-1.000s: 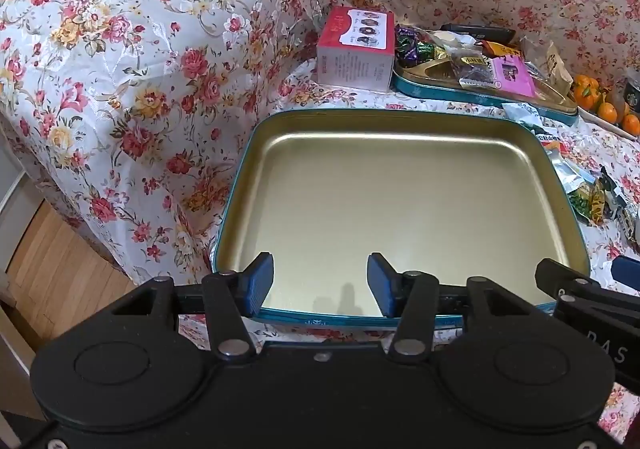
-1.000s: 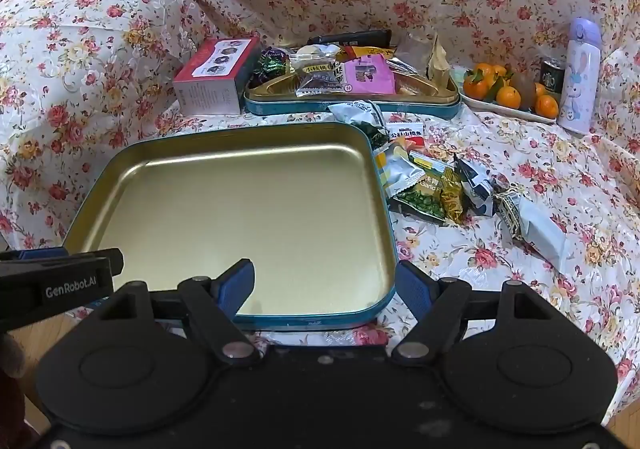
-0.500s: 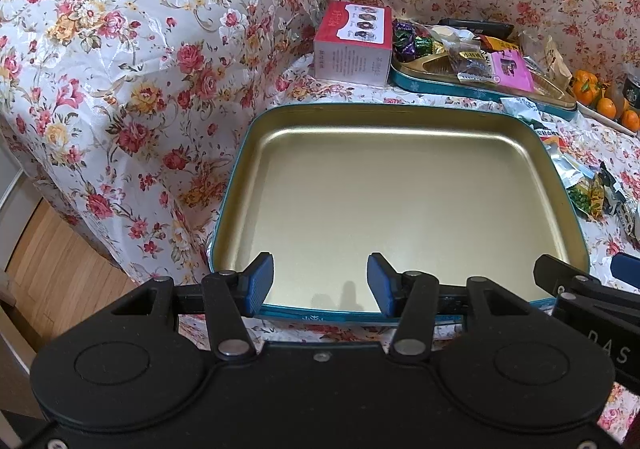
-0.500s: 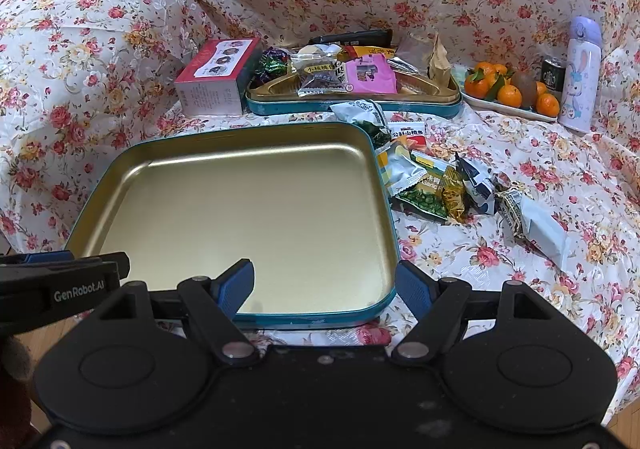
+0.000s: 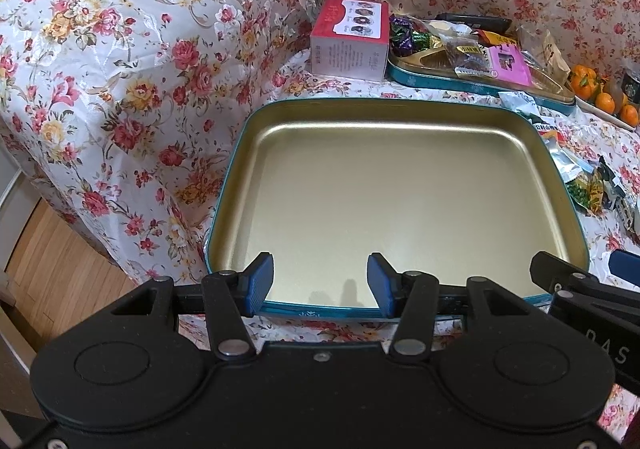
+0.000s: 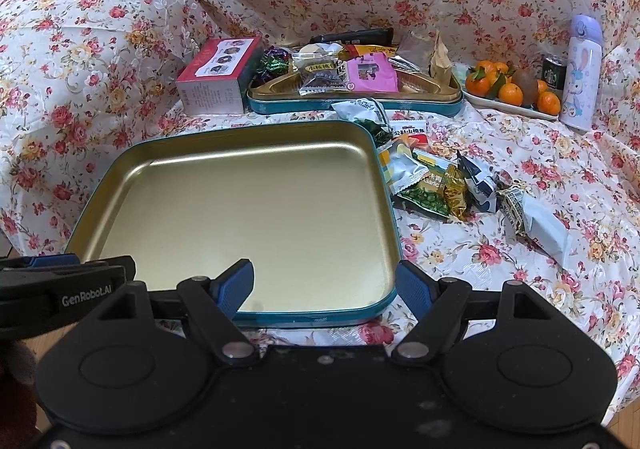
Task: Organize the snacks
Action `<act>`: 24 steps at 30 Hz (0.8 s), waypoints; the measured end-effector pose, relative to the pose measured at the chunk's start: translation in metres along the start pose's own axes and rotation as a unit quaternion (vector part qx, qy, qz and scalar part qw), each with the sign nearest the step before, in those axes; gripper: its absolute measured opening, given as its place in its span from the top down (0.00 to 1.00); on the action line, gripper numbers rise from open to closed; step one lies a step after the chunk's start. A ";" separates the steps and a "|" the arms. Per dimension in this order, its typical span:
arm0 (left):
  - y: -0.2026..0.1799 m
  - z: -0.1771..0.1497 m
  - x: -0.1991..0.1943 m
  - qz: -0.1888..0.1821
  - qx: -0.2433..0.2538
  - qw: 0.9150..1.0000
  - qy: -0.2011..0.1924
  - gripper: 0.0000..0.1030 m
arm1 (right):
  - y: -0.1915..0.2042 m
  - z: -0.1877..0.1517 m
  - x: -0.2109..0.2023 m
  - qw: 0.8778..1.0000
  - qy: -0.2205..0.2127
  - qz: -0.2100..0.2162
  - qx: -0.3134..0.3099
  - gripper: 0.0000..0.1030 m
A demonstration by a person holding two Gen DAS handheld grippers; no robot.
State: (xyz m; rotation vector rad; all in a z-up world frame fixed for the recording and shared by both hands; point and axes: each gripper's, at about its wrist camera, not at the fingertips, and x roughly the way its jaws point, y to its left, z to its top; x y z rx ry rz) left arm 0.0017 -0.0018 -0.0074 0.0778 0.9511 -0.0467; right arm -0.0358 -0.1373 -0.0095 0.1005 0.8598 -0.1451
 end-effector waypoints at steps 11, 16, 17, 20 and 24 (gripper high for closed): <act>0.000 0.000 0.001 0.000 0.000 1.000 0.002 0.45 | 0.000 -0.001 0.001 1.000 0.002 0.002 0.001 0.21; 0.000 -0.002 0.002 0.001 0.001 1.000 0.002 0.45 | 0.001 -0.002 0.001 1.000 0.001 0.002 0.002 0.21; 0.000 -0.002 0.002 0.001 0.001 1.000 0.001 0.45 | 0.001 -0.001 0.001 1.000 0.001 0.002 0.002 0.21; -0.001 -0.002 0.002 0.001 0.001 1.000 0.001 0.45 | 0.001 -0.002 0.001 1.000 0.002 0.003 0.003 0.21; -0.001 -0.003 0.003 0.000 0.001 1.000 0.000 0.45 | 0.000 -0.002 0.001 1.000 0.002 0.005 0.004 0.21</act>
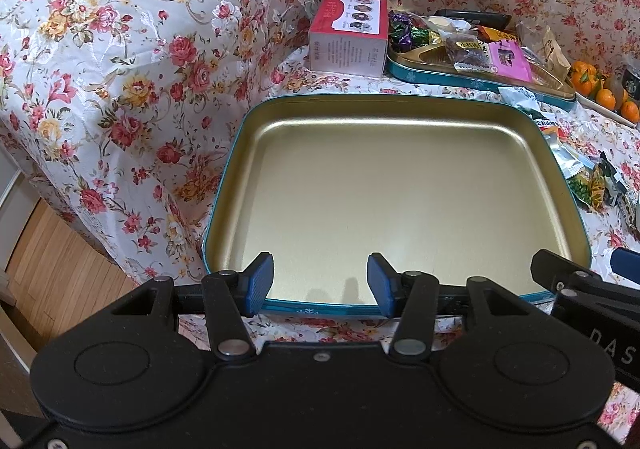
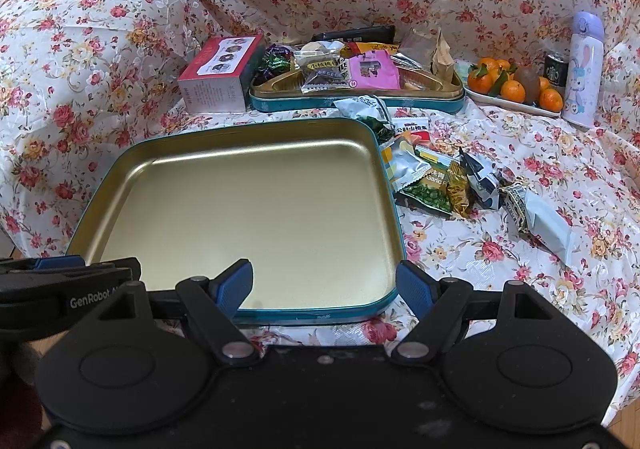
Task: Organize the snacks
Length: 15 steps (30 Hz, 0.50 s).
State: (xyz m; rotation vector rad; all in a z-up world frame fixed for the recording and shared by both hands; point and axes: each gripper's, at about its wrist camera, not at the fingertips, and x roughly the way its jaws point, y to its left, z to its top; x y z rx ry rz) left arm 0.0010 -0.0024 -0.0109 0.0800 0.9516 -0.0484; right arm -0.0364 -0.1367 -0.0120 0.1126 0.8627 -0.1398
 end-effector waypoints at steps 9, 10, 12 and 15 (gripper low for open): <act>-0.009 -0.004 -0.005 -0.023 0.011 0.999 -0.026 0.45 | -0.032 0.003 -0.002 0.999 -0.008 -0.022 0.037 0.20; -0.011 -0.005 -0.004 -0.025 0.014 0.999 -0.028 0.45 | -0.037 0.003 -0.001 0.999 -0.009 -0.027 0.042 0.20; -0.016 -0.006 -0.003 -0.026 0.020 0.999 -0.028 0.45 | -0.051 0.002 0.000 0.997 -0.009 -0.042 0.057 0.20; -0.021 -0.010 -0.001 -0.033 0.027 0.999 -0.028 0.45 | -0.069 0.001 0.005 0.995 -0.004 -0.062 0.076 0.20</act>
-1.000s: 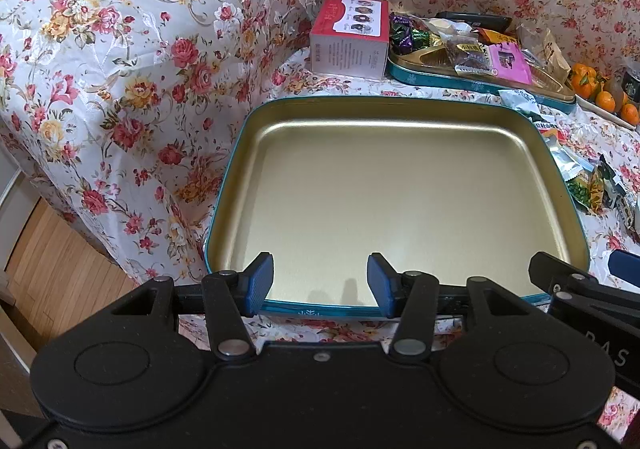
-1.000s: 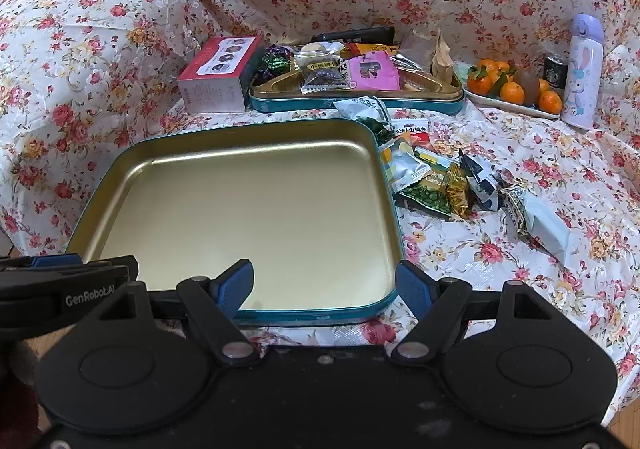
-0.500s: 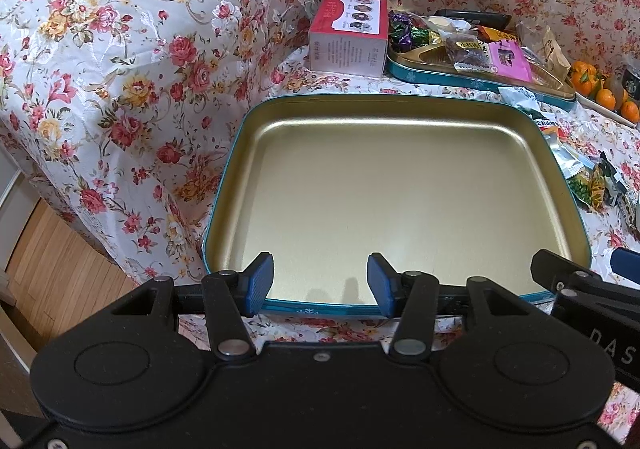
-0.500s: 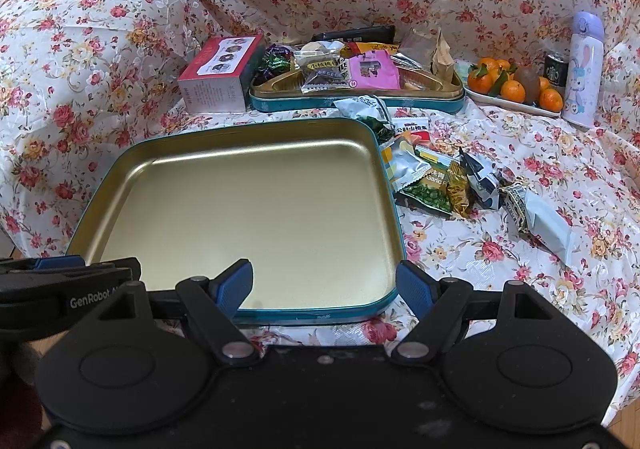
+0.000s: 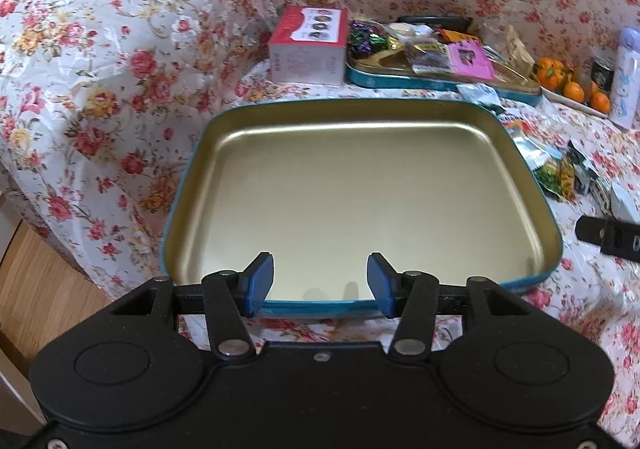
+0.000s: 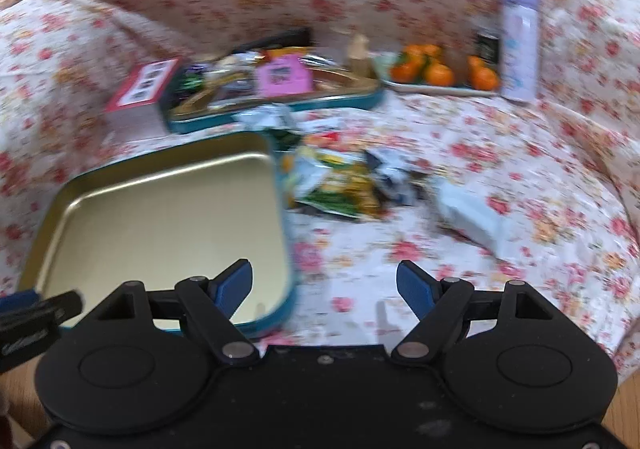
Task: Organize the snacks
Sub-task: 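Move the right tool to the white wrapped bar and close on it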
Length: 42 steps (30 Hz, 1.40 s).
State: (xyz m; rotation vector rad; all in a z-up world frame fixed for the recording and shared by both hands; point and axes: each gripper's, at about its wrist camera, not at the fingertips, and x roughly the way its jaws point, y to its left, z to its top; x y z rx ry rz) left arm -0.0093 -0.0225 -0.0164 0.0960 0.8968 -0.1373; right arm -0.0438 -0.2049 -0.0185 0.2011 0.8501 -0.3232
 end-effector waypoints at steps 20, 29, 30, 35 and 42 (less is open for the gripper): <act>-0.051 0.008 -0.021 -0.049 0.045 0.996 -0.054 0.45 | -0.074 0.013 0.024 0.996 -0.030 -0.065 0.044 0.20; -0.119 0.029 -0.027 -0.123 0.091 0.987 -0.056 0.45 | -0.100 0.008 0.032 0.996 -0.054 -0.056 0.040 0.20; -0.124 0.030 -0.026 -0.130 0.094 0.986 -0.054 0.45 | -0.102 0.008 0.034 0.996 -0.054 -0.052 0.038 0.20; -0.156 0.033 -0.015 -0.159 0.113 0.980 -0.041 0.45 | -0.114 0.006 0.041 0.997 -0.059 -0.031 0.027 0.20; -0.168 0.038 0.027 -0.148 0.084 0.985 0.026 0.45 | -0.121 0.006 0.050 0.998 -0.067 -0.006 0.003 0.20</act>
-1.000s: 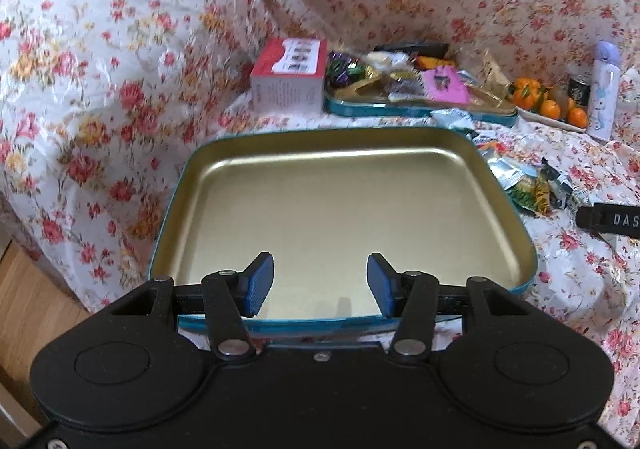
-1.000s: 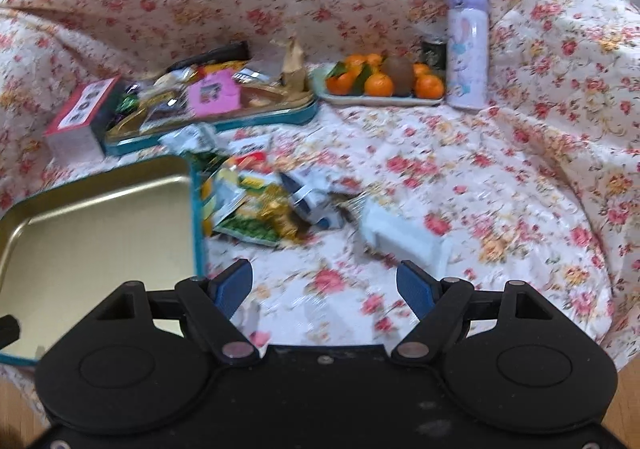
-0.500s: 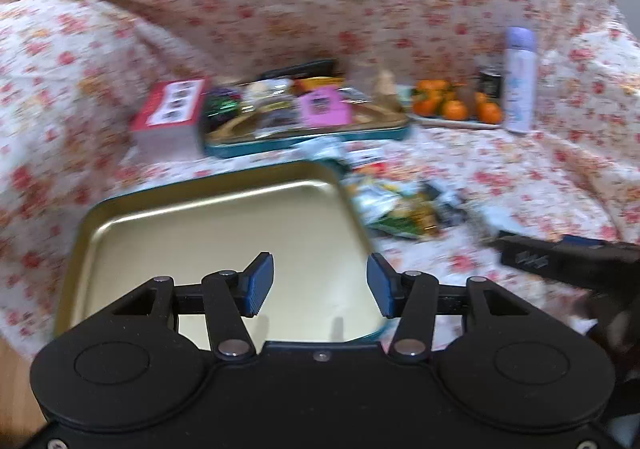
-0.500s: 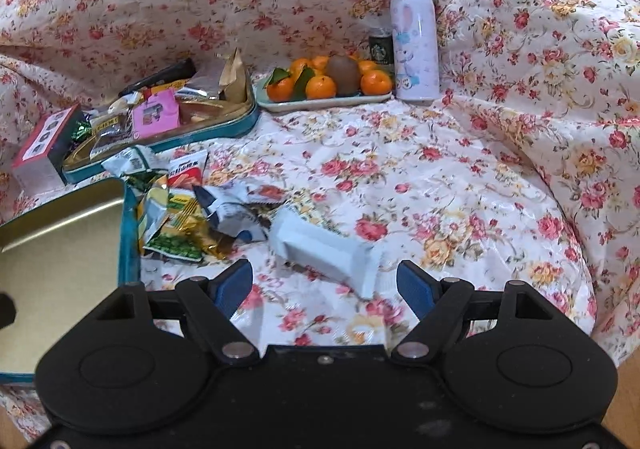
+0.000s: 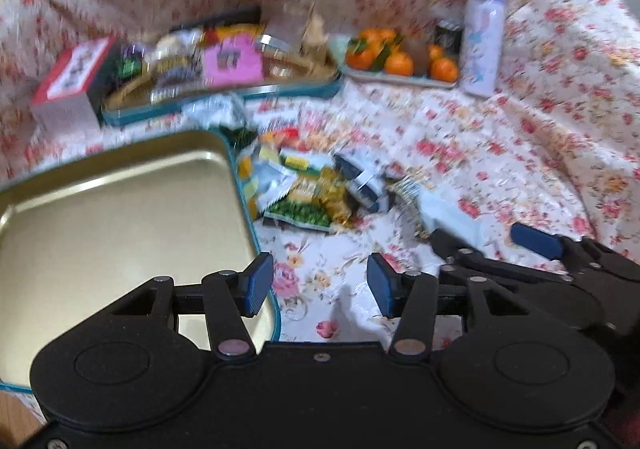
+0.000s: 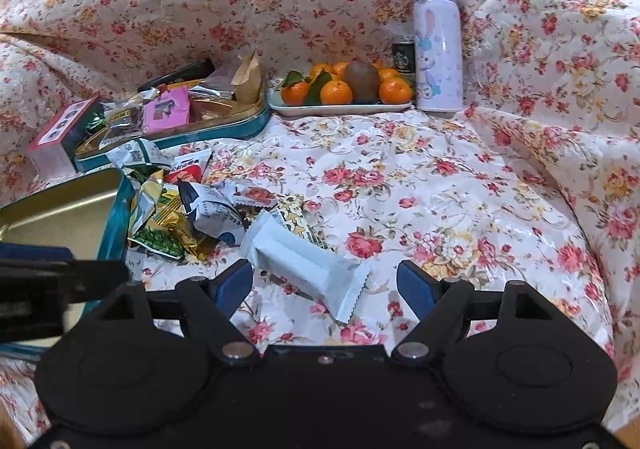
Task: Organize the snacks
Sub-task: 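Move the right tool to the white wrapped bar and close on it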
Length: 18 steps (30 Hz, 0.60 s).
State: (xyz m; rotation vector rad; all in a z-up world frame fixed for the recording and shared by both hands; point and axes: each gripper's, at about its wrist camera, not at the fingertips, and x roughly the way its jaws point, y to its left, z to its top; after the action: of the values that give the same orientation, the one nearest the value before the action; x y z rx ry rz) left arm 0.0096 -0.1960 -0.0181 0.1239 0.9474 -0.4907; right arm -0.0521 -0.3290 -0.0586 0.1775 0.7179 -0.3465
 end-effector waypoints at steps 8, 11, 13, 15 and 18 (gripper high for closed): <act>0.012 0.000 0.024 0.051 -0.019 0.998 0.029 0.45 | -0.002 0.000 0.018 0.999 -0.021 -0.003 -0.032 0.21; 0.019 -0.004 0.032 0.061 -0.035 0.997 0.044 0.46 | -0.005 -0.002 0.024 0.999 -0.022 -0.012 -0.044 0.22; 0.022 -0.007 0.029 0.067 -0.044 0.996 0.036 0.46 | -0.009 -0.003 0.026 0.999 -0.022 -0.008 -0.042 0.23; 0.021 -0.007 0.021 0.081 -0.046 0.995 0.016 0.46 | -0.013 -0.004 0.027 0.999 -0.020 0.003 -0.038 0.25; 0.020 -0.006 0.010 0.096 -0.047 0.994 -0.011 0.46 | -0.015 -0.007 0.029 0.999 -0.014 0.026 -0.031 0.46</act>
State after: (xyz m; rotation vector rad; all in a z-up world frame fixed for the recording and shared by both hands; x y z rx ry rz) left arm 0.0192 -0.1801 -0.0320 0.1233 0.9244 -0.2701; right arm -0.0417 -0.3482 -0.0836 0.1324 0.6944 -0.2768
